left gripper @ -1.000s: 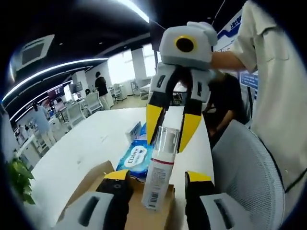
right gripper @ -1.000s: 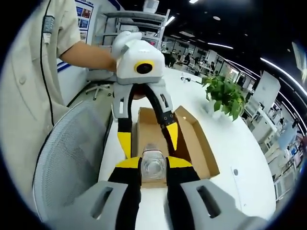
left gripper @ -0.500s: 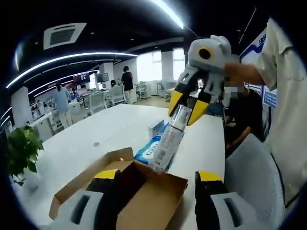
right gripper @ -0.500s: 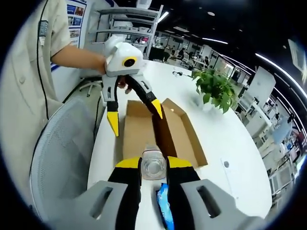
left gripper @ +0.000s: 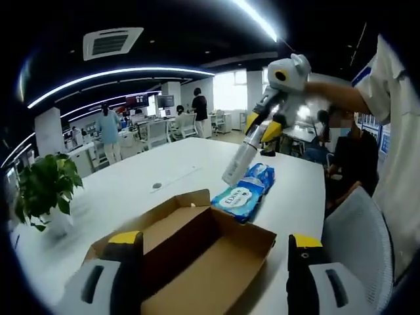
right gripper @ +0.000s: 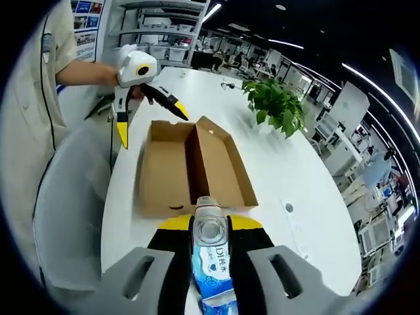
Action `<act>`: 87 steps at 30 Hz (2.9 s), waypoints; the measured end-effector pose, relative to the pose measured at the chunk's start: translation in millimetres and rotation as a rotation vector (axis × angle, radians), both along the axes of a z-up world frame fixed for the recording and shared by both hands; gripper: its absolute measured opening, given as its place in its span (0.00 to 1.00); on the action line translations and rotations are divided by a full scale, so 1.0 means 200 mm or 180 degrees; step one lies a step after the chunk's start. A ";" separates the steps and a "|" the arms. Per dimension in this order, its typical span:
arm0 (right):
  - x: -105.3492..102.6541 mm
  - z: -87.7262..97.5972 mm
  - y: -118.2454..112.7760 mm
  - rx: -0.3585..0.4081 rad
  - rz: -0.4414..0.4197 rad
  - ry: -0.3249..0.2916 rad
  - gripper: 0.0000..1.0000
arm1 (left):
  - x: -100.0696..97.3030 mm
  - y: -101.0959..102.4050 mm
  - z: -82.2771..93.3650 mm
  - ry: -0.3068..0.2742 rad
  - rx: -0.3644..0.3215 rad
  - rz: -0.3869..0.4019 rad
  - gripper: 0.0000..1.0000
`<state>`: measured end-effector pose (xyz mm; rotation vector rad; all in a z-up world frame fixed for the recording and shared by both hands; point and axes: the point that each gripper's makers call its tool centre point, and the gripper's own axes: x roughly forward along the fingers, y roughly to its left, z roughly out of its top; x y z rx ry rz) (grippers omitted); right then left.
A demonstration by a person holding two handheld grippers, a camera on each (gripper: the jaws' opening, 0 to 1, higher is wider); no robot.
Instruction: Operate the shoe box by opening the lid, removing the specified soft item, and placing it in the target area until the item is outside and the box remains undamaged.
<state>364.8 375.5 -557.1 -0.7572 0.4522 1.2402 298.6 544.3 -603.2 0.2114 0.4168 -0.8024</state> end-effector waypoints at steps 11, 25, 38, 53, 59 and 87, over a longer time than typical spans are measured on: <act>0.17 -0.09 -0.07 -0.0313 -0.0051 0.0022 0.17 | -0.02 0.17 -0.02 0.0042 0.0040 0.0265 1.00; 0.34 -0.26 -0.13 -0.0792 0.0058 0.0126 0.17 | -0.07 0.38 -0.02 0.0036 0.0057 0.0566 1.00; 0.47 -0.45 -0.20 -0.1193 0.0215 0.0140 0.17 | -0.10 0.47 -0.08 0.0110 0.0098 0.0707 1.00; 0.60 -0.64 -0.26 -0.1462 0.0173 0.0277 0.17 | -0.11 0.52 -0.13 0.0211 0.0127 0.0796 1.00; 0.62 -0.69 -0.27 -0.1499 0.0157 0.0355 0.17 | -0.12 0.54 -0.18 0.0278 0.0130 0.0847 1.00; 0.65 -0.68 -0.23 -0.1612 0.0267 0.0436 0.24 | -0.09 0.63 -0.25 0.0426 0.0149 0.1176 0.95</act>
